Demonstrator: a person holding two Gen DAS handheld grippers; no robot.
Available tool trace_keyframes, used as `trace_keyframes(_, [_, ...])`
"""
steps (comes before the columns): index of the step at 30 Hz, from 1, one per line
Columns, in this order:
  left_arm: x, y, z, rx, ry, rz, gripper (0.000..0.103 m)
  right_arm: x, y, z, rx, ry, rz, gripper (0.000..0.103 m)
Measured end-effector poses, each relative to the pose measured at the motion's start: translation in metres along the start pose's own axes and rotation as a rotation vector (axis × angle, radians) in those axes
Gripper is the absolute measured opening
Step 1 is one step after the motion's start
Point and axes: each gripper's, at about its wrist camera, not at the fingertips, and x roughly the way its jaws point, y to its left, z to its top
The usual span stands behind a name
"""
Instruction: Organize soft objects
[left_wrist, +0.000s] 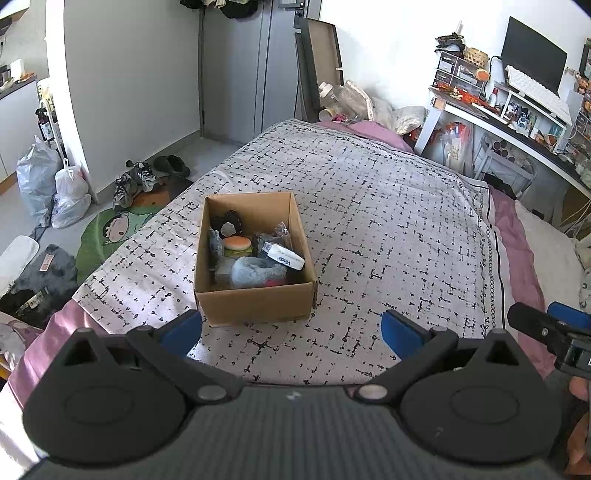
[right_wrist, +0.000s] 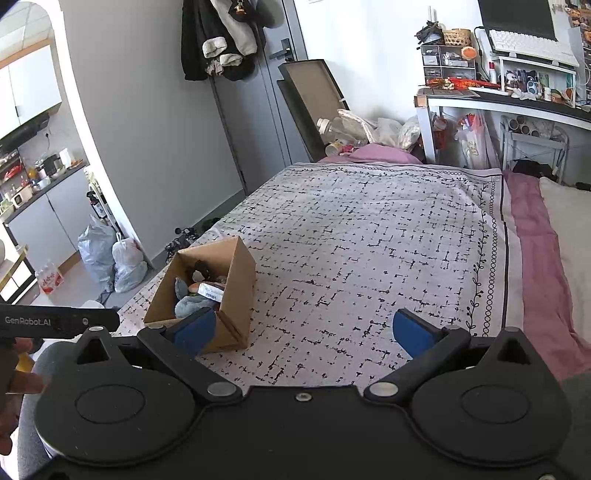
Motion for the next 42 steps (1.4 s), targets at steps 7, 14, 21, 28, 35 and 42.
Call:
trace_keyframes(7, [-0.0011,0.0014,-0.0005,0.0,-0.001,-0.004,0.103,-0.0008,0.0023,-0.0005,-0.01,0.002,-0.008,0.103])
trace_keyframes(14, [-0.0021,0.0022,-0.0013,-0.001,-0.002,-0.005,0.102,-0.0009,0.0028,-0.0007,-0.009,0.001,-0.008,0.103])
trace_keyframes(21, [-0.0026,0.0018,-0.0016,-0.001,-0.003,-0.006,0.103,-0.0019,0.0039,-0.0013,-0.01,0.002,-0.009,0.103])
trace_keyframes(28, [-0.0028,0.0022,-0.0015,0.0,-0.002,-0.005,0.102,-0.0021,0.0044,-0.0015,-0.009,0.003,-0.01,0.103])
trace_keyframes(35, [-0.0036,0.0013,-0.0025,0.002,-0.003,-0.007,0.102,-0.003,0.0049,-0.0026,-0.011,0.005,-0.009,0.103])
trace_keyframes(42, [-0.0039,0.0012,-0.002,0.002,-0.002,-0.007,0.102,-0.0023,0.0042,-0.0026,-0.01,0.005,-0.008,0.103])
